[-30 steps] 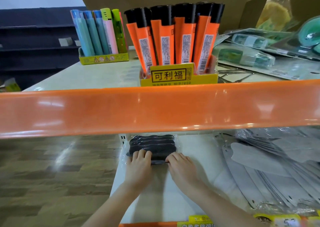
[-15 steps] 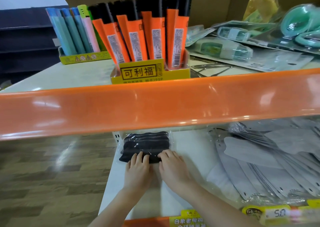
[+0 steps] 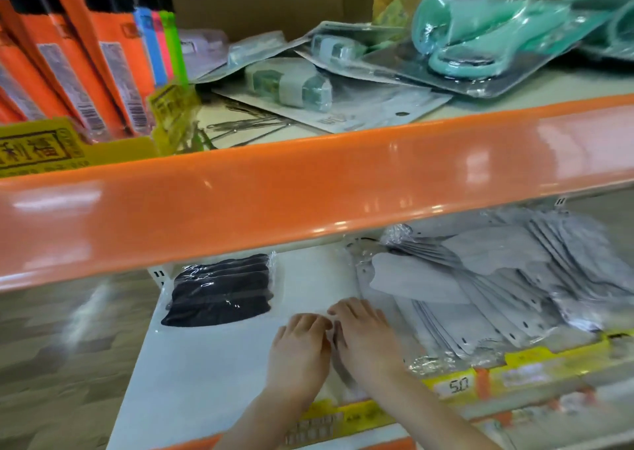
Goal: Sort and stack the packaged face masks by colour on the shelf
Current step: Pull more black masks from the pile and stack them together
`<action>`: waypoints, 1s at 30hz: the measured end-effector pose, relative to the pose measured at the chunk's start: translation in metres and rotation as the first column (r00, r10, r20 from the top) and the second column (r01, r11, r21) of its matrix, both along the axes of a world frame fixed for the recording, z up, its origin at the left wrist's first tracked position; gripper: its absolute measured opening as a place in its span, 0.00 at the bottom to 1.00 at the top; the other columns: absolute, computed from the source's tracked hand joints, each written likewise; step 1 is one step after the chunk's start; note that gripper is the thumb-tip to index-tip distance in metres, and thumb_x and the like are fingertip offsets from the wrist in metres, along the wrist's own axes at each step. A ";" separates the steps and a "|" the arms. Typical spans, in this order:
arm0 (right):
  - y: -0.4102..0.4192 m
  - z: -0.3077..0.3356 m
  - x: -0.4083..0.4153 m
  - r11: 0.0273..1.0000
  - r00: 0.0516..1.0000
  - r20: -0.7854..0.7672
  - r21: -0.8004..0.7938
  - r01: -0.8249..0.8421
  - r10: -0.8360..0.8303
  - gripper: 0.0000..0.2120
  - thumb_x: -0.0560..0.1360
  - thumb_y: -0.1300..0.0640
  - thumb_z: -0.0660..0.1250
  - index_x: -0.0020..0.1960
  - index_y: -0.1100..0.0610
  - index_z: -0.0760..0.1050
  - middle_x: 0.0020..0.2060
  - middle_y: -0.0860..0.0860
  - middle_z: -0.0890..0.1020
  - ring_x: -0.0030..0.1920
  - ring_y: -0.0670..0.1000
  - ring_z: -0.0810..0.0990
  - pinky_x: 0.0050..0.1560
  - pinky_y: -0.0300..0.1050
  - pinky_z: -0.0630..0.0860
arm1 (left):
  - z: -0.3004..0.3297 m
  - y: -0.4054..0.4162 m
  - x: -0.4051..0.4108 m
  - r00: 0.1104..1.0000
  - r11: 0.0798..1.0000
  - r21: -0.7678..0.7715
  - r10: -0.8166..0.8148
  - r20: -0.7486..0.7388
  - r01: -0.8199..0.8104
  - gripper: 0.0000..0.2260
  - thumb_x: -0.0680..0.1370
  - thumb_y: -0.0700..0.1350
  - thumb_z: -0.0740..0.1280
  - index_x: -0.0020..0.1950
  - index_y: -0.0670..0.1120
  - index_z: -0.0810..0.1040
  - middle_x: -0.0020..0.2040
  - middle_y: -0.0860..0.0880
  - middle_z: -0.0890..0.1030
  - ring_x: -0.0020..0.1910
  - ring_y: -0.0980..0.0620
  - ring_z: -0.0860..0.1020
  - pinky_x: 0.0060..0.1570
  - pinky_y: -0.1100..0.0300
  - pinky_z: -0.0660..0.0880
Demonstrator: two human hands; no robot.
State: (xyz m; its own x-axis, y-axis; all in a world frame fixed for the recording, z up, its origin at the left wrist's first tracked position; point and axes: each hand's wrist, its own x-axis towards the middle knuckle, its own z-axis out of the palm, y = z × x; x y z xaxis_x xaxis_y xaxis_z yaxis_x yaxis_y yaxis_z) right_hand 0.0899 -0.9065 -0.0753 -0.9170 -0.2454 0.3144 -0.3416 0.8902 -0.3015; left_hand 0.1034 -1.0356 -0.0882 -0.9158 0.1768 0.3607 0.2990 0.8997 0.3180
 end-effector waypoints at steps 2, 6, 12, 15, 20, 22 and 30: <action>0.022 -0.002 0.005 0.999 0.999 -0.039 -0.002 0.033 -0.033 0.15 0.65 0.52 0.55 0.42 0.50 0.80 0.40 0.46 0.80 0.40 0.50 0.80 0.40 0.42 0.74 | 0.003 0.022 0.000 0.998 0.999 0.028 -0.037 0.049 0.035 0.10 0.67 0.47 0.57 0.37 0.52 0.78 0.36 0.57 0.79 0.38 0.53 0.79 0.31 0.64 0.73; 0.059 -0.006 0.013 0.991 0.991 -0.059 0.047 0.126 -0.124 0.12 0.59 0.56 0.72 0.42 0.54 0.79 0.41 0.50 0.79 0.40 0.55 0.80 0.38 0.48 0.78 | 0.005 0.056 -0.001 0.993 0.994 0.108 -0.010 0.114 -0.003 0.13 0.69 0.49 0.54 0.41 0.53 0.79 0.39 0.57 0.80 0.40 0.55 0.79 0.32 0.65 0.71; 0.088 -0.019 0.018 0.963 0.975 0.007 0.163 0.216 -0.220 0.28 0.49 0.53 0.81 0.47 0.60 0.81 0.48 0.58 0.81 0.46 0.59 0.82 0.41 0.51 0.79 | 0.012 0.086 -0.003 0.965 0.988 0.118 0.071 0.251 -0.104 0.24 0.69 0.49 0.47 0.55 0.47 0.78 0.50 0.51 0.79 0.50 0.49 0.78 0.44 0.60 0.74; 0.090 -0.025 0.016 0.962 0.972 0.063 0.168 0.214 -0.227 0.31 0.50 0.51 0.81 0.49 0.61 0.80 0.50 0.59 0.80 0.48 0.60 0.81 0.43 0.51 0.79 | 0.009 0.093 -0.004 0.965 0.983 0.136 0.085 0.248 -0.121 0.17 0.66 0.46 0.53 0.46 0.49 0.79 0.39 0.52 0.80 0.39 0.50 0.80 0.32 0.63 0.73; 0.098 -0.026 0.010 0.976 0.983 -0.002 0.123 0.180 -0.181 0.28 0.50 0.51 0.82 0.46 0.60 0.81 0.46 0.56 0.81 0.43 0.58 0.82 0.38 0.50 0.78 | 0.010 0.103 -0.008 0.917 0.912 0.339 0.089 0.388 -0.232 0.17 0.77 0.37 0.58 0.65 0.46 0.70 0.60 0.49 0.74 0.60 0.50 0.72 0.57 0.61 0.67; 0.103 -0.029 0.006 0.983 0.987 -0.040 0.093 0.159 -0.156 0.25 0.50 0.53 0.82 0.45 0.59 0.81 0.44 0.55 0.81 0.42 0.57 0.82 0.37 0.49 0.79 | 0.011 0.107 -0.005 0.919 0.853 0.468 0.031 0.393 -0.229 0.17 0.76 0.37 0.58 0.63 0.47 0.71 0.59 0.50 0.73 0.57 0.50 0.75 0.56 0.59 0.70; 0.110 -0.034 0.006 0.995 0.980 -0.174 -0.049 0.085 -0.092 0.16 0.68 0.52 0.59 0.48 0.58 0.81 0.43 0.52 0.81 0.44 0.56 0.80 0.42 0.49 0.79 | 0.020 0.121 -0.009 0.857 0.574 0.701 0.003 0.516 -0.423 0.20 0.75 0.34 0.66 0.57 0.54 0.63 0.45 0.53 0.76 0.42 0.59 0.77 0.40 0.72 0.72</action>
